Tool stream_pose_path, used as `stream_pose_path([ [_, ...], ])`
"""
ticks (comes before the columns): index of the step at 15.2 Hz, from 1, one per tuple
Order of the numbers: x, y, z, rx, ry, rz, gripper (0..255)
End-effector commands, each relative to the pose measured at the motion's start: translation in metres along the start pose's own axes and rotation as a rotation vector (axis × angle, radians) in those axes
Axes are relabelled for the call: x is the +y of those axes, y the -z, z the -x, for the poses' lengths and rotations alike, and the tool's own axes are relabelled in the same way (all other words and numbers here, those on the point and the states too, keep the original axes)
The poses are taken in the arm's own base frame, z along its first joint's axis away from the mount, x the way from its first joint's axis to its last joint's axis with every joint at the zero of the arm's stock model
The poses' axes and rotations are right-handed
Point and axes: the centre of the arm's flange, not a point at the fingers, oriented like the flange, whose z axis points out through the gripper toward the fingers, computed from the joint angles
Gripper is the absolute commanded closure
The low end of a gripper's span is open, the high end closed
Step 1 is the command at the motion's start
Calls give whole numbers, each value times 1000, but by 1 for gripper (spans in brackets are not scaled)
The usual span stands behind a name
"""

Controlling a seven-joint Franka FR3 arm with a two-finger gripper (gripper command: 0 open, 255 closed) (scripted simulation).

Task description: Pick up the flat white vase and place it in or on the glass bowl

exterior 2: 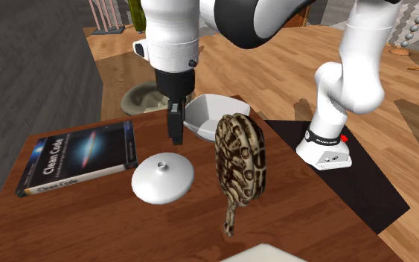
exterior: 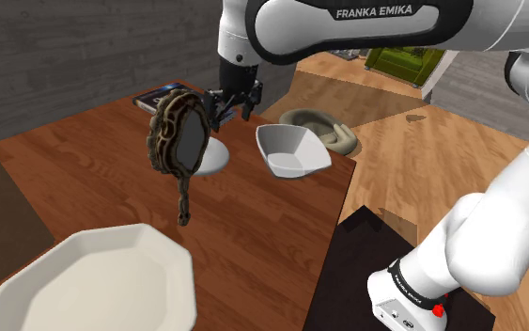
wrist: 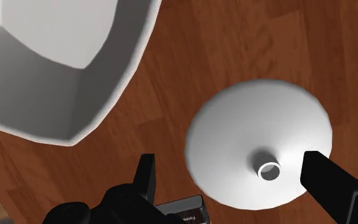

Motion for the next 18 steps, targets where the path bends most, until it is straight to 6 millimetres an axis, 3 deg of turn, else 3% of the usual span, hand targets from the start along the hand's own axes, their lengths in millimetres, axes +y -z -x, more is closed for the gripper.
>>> stream_pose_path([
  [1,-24,-10,-15,-6,7,-2,0],
  [4,-56,-22,-35,-14,18,-3,0],
  [12,-56,-62,-34,-14,18,-3,0],
  [18,-56,-62,-35,-14,18,-3,0],
])
